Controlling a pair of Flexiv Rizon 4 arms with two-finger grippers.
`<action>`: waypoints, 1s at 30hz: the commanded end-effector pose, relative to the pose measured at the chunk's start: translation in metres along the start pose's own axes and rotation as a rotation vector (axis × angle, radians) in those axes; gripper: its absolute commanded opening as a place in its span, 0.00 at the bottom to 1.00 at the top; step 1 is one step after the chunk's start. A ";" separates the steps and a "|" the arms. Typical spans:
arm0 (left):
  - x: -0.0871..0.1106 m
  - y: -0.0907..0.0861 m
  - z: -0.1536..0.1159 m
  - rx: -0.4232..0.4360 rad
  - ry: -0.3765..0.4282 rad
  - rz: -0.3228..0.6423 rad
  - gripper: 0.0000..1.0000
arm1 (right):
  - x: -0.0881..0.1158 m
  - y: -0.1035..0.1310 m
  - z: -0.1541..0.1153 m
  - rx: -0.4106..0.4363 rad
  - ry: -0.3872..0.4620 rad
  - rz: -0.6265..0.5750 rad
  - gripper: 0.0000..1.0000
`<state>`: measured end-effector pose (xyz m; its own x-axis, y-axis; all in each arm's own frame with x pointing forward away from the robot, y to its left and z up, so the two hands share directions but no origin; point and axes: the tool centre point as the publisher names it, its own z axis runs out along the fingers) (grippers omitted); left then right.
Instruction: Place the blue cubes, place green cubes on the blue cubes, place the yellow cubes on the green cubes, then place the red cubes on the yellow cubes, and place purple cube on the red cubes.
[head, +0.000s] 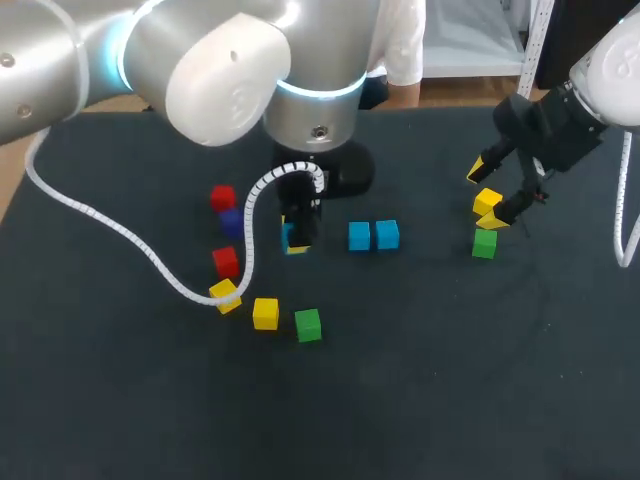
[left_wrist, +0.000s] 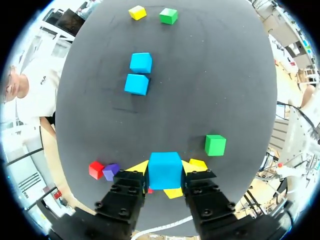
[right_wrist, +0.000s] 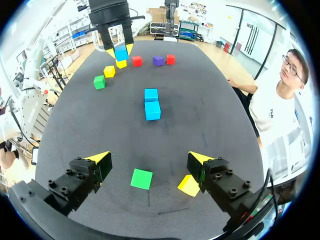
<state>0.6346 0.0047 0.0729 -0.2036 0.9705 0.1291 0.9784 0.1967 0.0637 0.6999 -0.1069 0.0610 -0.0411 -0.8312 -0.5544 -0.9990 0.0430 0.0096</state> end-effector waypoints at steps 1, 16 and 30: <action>-0.012 0.009 0.003 -0.004 0.013 0.013 0.00 | 0.000 0.000 0.000 0.001 0.000 0.000 1.00; -0.018 0.021 0.013 -0.035 -0.032 0.037 0.00 | 0.000 0.000 0.000 0.001 0.000 0.000 1.00; -0.026 0.037 0.018 -0.015 -0.079 0.044 0.00 | 0.000 0.000 0.000 0.001 0.000 0.000 1.00</action>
<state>0.6702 -0.0092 0.0551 -0.1586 0.9861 0.0487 0.9843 0.1541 0.0862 0.6999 -0.1069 0.0611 -0.0411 -0.8312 -0.5544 -0.9990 0.0430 0.0096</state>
